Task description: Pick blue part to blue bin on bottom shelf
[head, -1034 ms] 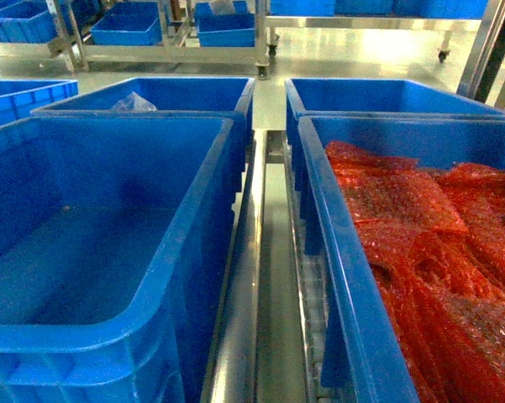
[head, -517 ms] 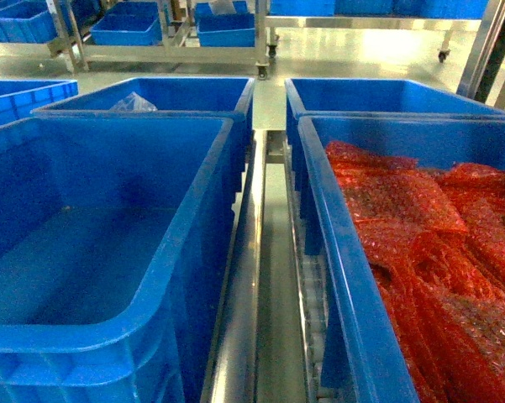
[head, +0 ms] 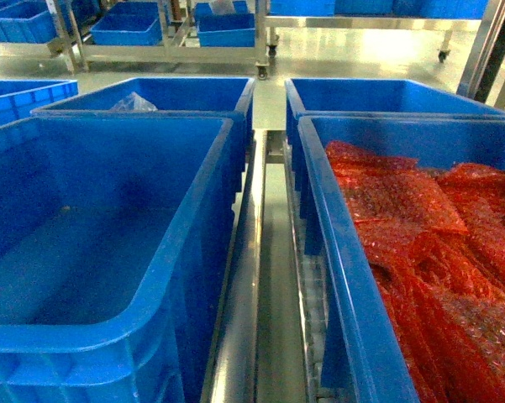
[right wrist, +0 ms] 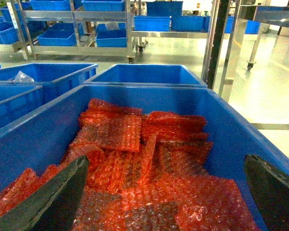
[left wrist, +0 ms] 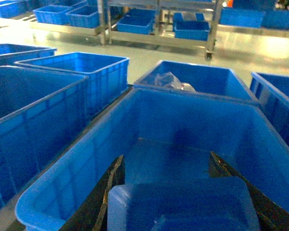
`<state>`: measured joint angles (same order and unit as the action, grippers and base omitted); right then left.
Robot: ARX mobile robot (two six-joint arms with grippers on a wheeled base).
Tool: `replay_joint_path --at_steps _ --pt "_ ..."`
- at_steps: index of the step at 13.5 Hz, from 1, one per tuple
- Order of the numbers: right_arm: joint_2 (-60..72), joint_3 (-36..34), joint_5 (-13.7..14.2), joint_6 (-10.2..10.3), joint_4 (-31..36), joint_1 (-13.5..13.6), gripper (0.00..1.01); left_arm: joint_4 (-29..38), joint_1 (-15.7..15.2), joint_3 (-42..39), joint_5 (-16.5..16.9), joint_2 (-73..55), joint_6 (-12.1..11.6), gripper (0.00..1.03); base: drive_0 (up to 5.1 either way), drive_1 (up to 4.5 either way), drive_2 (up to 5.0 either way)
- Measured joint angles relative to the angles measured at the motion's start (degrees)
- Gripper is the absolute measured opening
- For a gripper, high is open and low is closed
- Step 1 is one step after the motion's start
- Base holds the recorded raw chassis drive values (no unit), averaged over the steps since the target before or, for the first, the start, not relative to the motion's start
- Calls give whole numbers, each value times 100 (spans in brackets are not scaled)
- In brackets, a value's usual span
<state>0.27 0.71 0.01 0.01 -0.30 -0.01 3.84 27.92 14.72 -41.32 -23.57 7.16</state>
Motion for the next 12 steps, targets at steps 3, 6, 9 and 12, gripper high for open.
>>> replay_joint_path --at_steps 3,6,9,12 --pt "0 0 -2 0 2 0 98 826 -605 446 1738 -1333 -422 43 10 419 -399" --pt "0 0 -2 0 4 0 98 1928 -953 872 2181 -2999 -413 43 10 419 -399" --pt "0 0 0 0 2 0 98 2929 -1231 1580 2457 -4863 -389 43 10 419 -399" --pt "0 0 0 0 2 0 98 2968 -1274 2011 2492 -5757 -393 43 10 419 -399"
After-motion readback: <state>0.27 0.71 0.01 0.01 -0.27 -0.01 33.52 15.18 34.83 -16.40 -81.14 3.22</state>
